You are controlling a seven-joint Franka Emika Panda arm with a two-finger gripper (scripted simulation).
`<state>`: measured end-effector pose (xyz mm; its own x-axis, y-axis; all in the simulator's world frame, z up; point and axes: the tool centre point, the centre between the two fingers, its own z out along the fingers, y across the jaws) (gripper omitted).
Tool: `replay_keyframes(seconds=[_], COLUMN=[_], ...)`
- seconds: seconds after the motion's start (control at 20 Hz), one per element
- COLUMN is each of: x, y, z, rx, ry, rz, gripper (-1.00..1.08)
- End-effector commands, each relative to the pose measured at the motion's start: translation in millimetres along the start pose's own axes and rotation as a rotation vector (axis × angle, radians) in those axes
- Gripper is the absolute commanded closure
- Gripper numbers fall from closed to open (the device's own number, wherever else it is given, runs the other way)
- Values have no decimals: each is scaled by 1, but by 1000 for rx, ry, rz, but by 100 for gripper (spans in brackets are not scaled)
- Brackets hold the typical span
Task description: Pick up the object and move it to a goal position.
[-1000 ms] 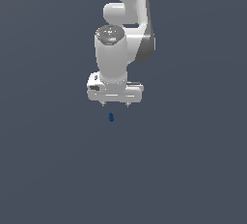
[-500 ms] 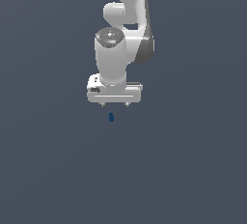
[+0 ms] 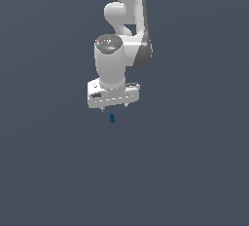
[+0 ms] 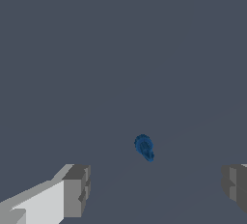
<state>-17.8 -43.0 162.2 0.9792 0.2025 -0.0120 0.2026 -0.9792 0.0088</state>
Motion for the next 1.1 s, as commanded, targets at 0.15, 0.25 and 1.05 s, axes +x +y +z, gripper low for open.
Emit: replay_keyframes(seconds=[0.15, 0.25, 1.05], x=[-5, -7, -23], y=[4, 6, 14], z=[13, 17, 52], rx=[-2, -2, 0], ry=[-1, -1, 5], rz=[-144, -197, -620], gripper=[-92, -92, -92])
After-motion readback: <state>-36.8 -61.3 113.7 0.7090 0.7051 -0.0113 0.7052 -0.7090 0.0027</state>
